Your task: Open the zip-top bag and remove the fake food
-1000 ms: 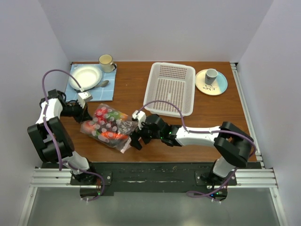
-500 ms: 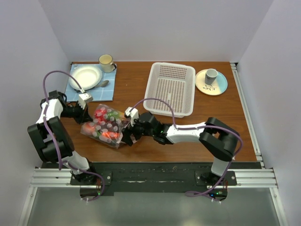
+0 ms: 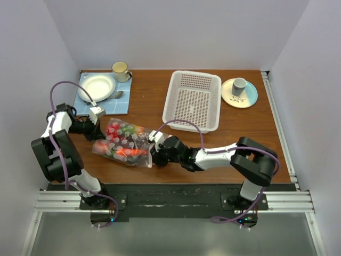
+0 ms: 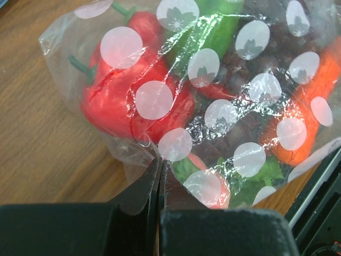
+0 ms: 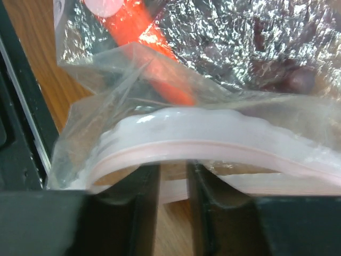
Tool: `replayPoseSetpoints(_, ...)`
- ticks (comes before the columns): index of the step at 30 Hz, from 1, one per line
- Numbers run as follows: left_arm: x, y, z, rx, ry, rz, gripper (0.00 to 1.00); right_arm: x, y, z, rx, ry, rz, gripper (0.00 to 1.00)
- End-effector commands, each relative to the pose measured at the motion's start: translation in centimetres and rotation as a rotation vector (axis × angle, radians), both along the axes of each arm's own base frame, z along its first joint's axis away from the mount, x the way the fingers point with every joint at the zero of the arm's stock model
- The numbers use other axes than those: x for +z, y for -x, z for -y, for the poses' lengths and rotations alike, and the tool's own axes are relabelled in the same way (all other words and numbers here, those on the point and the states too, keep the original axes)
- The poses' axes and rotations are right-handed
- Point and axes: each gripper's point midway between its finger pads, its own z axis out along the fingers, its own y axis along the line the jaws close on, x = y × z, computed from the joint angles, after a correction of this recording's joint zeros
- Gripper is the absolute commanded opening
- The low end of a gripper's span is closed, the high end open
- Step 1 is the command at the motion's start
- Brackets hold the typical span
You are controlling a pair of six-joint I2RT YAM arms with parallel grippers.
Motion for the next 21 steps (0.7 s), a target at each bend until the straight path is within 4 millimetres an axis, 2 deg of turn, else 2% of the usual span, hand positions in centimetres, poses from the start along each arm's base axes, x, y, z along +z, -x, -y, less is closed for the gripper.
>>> replayPoseSetpoints(1,1.0,-0.3,-0.4,0.004,-0.003,0.018,0.00,1.6,-2.6,-1.8,-0.082,-0.056,0.056,0.24)
replayPoseSetpoints(2,1.0,-0.3,-0.4,0.004,-0.008,0.018,0.00,1.8,-2.9,-2.1,-0.091,-0.063,0.063,0.26)
replayPoseSetpoints(3,1.1,-0.3,-0.4,0.003,-0.010,0.020,0.00,2.2,-3.2,-2.7,-0.095,-0.089,0.072,0.33)
replayPoseSetpoints(4,1.1,-0.3,-0.5,0.003,-0.014,0.020,0.00,2.5,-3.3,-2.9,-0.095,-0.105,0.077,0.48)
replayPoseSetpoints(5,1.1,-0.3,-0.5,0.005,-0.013,0.018,0.00,2.8,-3.4,-3.2,-0.092,-0.123,0.087,0.97)
replayPoseSetpoints(13,0.7,0.0,-0.3,-0.006,-0.007,0.002,0.00,5.4,-3.5,-5.0,-0.035,-0.210,0.180,0.99)
replayPoseSetpoints(17,0.4,0.1,-0.1,-0.007,0.009,-0.006,0.00,5.8,-3.2,-6.4,0.012,-0.224,0.190,0.99)
replayPoseSetpoints(21,0.1,-0.1,0.2,-0.002,0.019,-0.005,0.00,4.7,-2.6,-7.9,0.054,-0.214,0.175,0.99)
